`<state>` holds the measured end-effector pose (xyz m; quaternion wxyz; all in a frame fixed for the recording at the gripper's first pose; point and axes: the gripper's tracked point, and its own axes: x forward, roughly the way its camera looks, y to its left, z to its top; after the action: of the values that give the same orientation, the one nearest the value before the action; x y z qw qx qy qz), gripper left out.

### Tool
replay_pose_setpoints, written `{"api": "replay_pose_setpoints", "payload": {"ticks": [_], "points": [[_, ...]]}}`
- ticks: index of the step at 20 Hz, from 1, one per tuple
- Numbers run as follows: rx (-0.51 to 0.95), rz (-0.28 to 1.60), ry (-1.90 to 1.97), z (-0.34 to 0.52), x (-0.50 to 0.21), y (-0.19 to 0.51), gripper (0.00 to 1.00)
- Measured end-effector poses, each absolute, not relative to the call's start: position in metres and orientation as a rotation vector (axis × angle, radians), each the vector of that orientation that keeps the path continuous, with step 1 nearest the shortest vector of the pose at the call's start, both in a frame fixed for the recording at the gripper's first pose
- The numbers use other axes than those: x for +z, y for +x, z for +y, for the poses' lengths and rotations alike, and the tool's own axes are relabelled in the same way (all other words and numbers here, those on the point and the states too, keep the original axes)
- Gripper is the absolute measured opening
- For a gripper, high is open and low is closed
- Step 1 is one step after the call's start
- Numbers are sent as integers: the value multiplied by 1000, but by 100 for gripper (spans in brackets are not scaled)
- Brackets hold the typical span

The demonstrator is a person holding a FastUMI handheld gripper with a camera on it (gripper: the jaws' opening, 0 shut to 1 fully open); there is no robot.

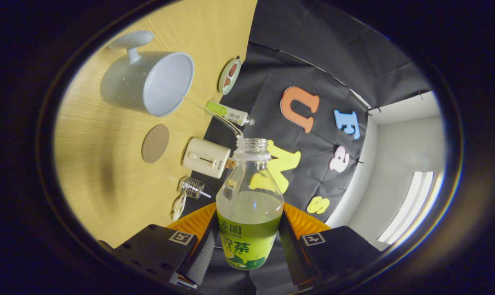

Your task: Take the bottle from table, then pour the juice into the cup, finally place the bottle on the coaster

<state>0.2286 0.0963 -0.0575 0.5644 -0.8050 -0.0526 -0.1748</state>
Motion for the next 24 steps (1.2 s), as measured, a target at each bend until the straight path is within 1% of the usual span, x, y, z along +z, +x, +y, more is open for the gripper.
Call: {"api": "replay_pose_setpoints", "payload": {"ticks": [13, 17, 24], "points": [[-417, -110, -1993, 97, -65, 227, 81], [-394, -108, -1984, 100, -65, 230, 81], [-413, -140, -2033, 113, -51, 225, 81]]}}
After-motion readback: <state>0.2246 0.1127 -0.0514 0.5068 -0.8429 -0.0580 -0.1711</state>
